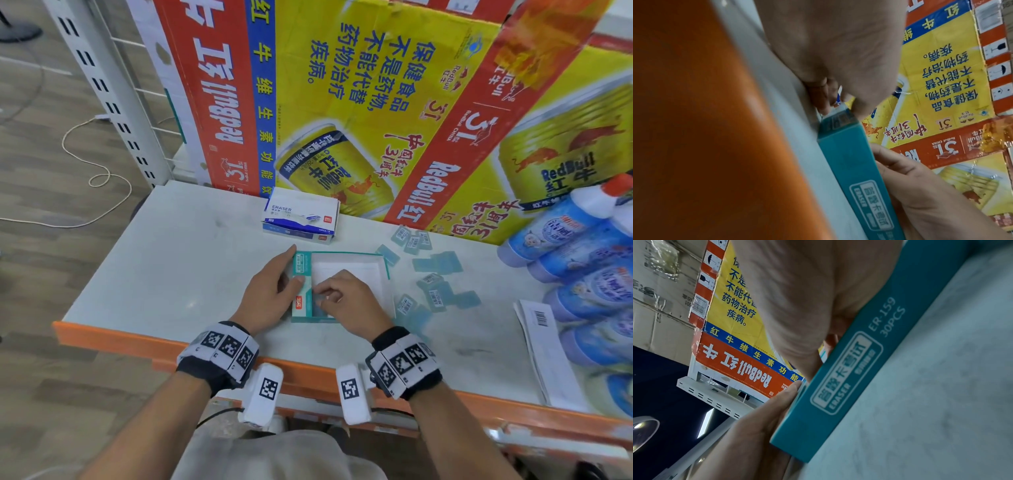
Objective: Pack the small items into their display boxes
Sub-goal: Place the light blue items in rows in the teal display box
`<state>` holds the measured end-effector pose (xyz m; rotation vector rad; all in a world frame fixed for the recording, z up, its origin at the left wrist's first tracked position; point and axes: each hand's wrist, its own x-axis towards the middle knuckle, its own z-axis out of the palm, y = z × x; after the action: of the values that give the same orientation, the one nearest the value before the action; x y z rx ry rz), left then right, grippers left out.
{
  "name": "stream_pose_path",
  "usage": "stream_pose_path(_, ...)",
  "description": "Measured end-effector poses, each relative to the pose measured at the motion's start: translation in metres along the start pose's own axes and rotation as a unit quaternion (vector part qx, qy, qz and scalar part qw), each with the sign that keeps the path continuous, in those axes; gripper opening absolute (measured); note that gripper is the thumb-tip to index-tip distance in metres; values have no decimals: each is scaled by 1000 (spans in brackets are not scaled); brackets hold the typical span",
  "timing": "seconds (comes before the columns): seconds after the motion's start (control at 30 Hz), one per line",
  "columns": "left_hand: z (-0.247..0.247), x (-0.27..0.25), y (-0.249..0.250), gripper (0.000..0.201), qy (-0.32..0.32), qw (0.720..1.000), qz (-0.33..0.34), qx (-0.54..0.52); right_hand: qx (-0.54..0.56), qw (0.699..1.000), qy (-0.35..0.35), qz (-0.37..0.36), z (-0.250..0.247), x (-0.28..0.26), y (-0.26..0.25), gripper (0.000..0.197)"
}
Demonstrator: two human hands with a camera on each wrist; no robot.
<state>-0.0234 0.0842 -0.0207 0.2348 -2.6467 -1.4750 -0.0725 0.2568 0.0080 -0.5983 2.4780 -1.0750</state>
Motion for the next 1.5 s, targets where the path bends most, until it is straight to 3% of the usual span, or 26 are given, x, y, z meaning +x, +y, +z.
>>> stream_pose_path(0.13, -1, -1, 0, 64, -9, 1000, 10, 5, -7, 1000, 8, -9, 3, 0, 1, 23)
stream_pose_path(0.37, 2, -5, -1, 61, 29, 999, 12, 0, 6, 1000, 12, -2, -7, -2, -3, 22)
stream_pose_path(0.5, 2, -5, -3, 61, 31, 999, 0, -9, 43, 993, 105, -11, -47, 1, 3, 12)
stream_pose_path(0.63, 4, -4, -4, 63, 40, 999, -12, -20, -51, 981, 185, 29, -97, 16, 26, 20)
stream_pose_path(0.73, 3, -4, -5, 60, 41, 999, -6, -17, -166, 974, 149, 33, -110, 29, 46, 34)
stream_pose_path(0.87, 2, -5, -5, 57, 44, 999, 10, -20, -241, 970, 13, 12, -104, 42, 58, 43)
stream_pose_path(0.93, 1, -5, -5, 56, 44, 999, 13, -21, -251, 967, 1, 32, -101, 45, 61, 44)
stream_pose_path(1.17, 1, -5, -5, 56, 41, 999, 4, -33, -211, 976, 24, 56, -104, 42, 53, 30)
stream_pose_path(1.37, 2, -4, -4, 56, 40, 999, 5, -34, -109, 981, 162, -3, -117, 27, 20, 23)
stream_pose_path(1.5, 1, -5, -4, 55, 43, 999, 10, -27, -2, 992, 124, -24, -83, 18, -14, 21)
